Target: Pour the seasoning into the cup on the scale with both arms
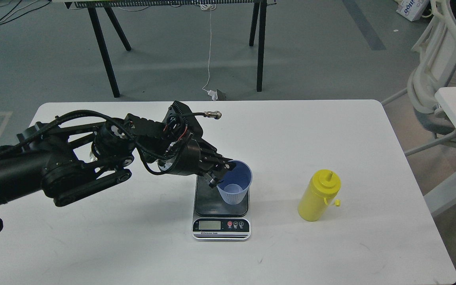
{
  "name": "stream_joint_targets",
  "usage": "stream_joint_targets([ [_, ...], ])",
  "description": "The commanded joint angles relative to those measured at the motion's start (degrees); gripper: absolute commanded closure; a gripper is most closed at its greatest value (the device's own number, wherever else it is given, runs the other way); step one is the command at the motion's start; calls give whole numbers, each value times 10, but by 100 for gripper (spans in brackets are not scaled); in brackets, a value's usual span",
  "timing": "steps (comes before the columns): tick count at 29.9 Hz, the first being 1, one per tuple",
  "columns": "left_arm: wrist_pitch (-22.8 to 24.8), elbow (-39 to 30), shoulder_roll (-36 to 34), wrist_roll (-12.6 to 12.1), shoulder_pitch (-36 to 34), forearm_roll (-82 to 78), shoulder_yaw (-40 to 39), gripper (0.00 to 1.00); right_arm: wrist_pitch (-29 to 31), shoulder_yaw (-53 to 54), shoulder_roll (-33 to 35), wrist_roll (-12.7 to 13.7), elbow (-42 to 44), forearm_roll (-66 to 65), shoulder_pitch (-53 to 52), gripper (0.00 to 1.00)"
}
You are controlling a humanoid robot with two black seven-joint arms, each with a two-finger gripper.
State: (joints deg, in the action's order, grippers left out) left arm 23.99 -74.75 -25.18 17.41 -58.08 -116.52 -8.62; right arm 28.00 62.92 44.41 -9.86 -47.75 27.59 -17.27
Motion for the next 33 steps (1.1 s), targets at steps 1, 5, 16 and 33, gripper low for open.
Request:
stream_joint_targets([
  [1, 0, 14, 0, -5, -1, 1, 1, 91, 0, 0, 0, -1, -2, 1, 3, 1],
  [5, 0, 29, 0, -4, -4, 2, 0, 91, 0, 1, 0, -1, -4, 1, 4, 1],
  [16, 0, 39, 0, -5, 0, 9, -1, 58, 0, 4, 0, -1, -4, 1, 4, 1],
  [33, -42, 52, -7, -2, 5, 572, -207, 0, 0, 54, 40, -10, -131, 16, 194, 0],
])
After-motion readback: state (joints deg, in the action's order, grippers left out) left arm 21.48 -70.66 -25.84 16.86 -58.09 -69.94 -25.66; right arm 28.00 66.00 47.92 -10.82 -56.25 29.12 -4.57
